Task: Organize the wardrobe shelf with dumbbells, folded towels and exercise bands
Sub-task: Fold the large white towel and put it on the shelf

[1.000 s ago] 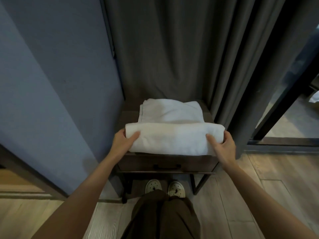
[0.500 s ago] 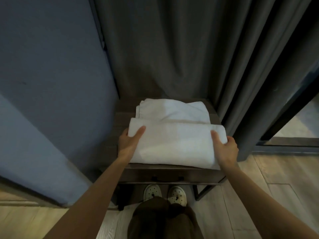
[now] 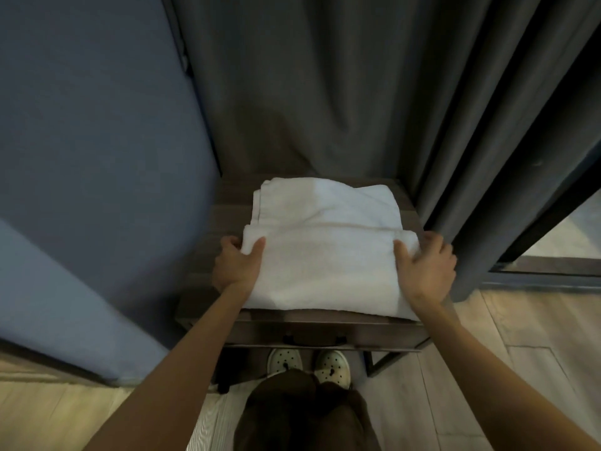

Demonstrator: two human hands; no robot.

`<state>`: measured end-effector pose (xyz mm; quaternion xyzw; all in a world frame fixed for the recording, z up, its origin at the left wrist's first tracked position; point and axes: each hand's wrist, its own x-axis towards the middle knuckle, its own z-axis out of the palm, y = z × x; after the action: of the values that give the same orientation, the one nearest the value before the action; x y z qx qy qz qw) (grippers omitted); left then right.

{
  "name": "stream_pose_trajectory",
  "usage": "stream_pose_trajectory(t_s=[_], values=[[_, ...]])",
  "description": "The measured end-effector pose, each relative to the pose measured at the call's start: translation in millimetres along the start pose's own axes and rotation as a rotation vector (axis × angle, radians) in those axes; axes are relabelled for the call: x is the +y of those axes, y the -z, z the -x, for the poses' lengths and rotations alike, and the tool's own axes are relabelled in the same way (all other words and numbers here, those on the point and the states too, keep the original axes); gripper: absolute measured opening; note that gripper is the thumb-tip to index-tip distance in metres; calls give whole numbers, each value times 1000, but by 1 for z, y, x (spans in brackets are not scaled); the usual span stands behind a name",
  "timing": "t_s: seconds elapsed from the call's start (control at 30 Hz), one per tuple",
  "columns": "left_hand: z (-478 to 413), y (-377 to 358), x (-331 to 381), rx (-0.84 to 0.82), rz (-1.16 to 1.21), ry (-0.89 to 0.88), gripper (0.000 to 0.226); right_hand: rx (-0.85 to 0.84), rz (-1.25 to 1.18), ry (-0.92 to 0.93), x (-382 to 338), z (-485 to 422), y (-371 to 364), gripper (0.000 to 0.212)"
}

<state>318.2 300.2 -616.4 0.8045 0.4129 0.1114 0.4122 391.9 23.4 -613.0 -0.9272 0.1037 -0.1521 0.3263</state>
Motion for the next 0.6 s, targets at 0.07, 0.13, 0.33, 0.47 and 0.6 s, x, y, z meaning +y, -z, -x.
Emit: stream_pose_trajectory(t_s=[0.07, 0.13, 0.33, 0.47, 0.6], values=[[10, 1, 2, 142, -159, -204, 49, 82, 157, 310, 3, 7, 2, 40], [20, 4, 2, 207, -243, -522, 38, 47, 214, 672, 8, 13, 4, 38], [45, 2, -16, -282, -556, -855, 51, -528, 429, 853, 28, 29, 11, 55], [34, 2, -21, -413, -747, -875, 98, -599, 526, 864, 27, 26, 10, 100], [27, -1, -20, -406, -773, -880, 107, -641, 556, 818, 20, 17, 7, 101]])
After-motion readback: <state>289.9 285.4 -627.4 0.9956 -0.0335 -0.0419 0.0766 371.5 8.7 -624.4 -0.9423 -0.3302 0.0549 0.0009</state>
